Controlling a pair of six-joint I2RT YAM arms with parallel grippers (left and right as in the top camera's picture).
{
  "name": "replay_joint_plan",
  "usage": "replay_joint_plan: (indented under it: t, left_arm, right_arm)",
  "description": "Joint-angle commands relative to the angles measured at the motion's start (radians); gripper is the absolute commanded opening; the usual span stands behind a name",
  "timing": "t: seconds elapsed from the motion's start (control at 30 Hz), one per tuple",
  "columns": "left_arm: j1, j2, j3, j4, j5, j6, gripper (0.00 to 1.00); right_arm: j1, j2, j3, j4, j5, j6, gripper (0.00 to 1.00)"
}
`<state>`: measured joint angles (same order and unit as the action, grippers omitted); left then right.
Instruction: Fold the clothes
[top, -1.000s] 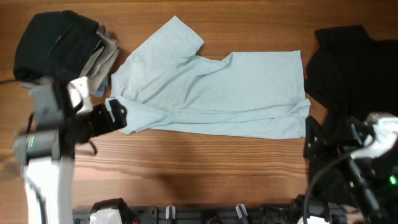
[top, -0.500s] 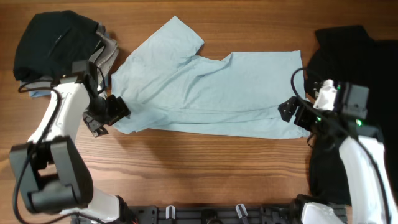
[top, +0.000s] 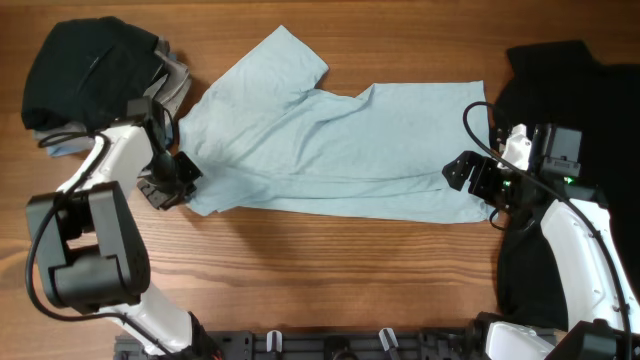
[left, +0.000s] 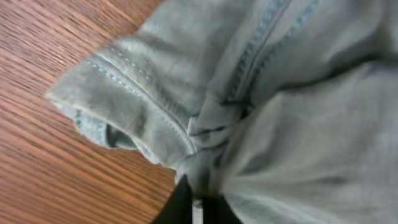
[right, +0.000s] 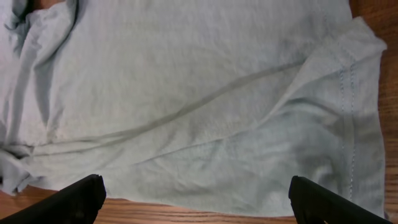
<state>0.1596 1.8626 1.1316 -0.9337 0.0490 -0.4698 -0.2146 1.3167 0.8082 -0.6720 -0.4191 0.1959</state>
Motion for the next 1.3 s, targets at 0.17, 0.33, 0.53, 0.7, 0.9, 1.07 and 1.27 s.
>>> replay_joint_plan:
  t: [0.17, 0.33, 0.53, 0.7, 0.9, 1.07, 1.27]
  left_arm:
    - [0.002, -0.077, 0.118, -0.222, -0.002, -0.006, 0.04]
    - [0.000, -0.208, 0.210, -0.244, 0.062, -0.006, 0.04]
    - [-0.095, -0.243, 0.209, 0.016, 0.122, -0.006, 0.04]
    - [-0.158, -0.137, 0.209, 0.185, -0.067, -0.007, 0.04]
    - [-0.155, -0.088, 0.209, 0.279, -0.102, -0.010, 0.06]
    - [-0.154, -0.093, 0.209, 0.261, -0.103, -0.010, 0.04]
    - [-0.124, -0.122, 0.209, 0.208, -0.087, -0.063, 0.04]
  right_arm:
    - [0.004, -0.001, 0.005, 0.060, -0.019, -0.010, 1.00]
    - [0.004, -0.001, 0.010, 0.093, -0.005, -0.010, 1.00]
    - [0.004, 0.002, 0.010, 0.223, 0.076, 0.042, 1.00]
    - [0.004, 0.039, 0.010, 0.274, 0.099, 0.043, 1.00]
    - [0.004, 0.177, 0.010, 0.271, 0.167, 0.102, 0.98]
    - [0.004, 0.261, 0.010, 0.222, 0.166, 0.113, 0.88]
    - [0.004, 0.353, 0.010, 0.320, 0.193, 0.093, 0.66]
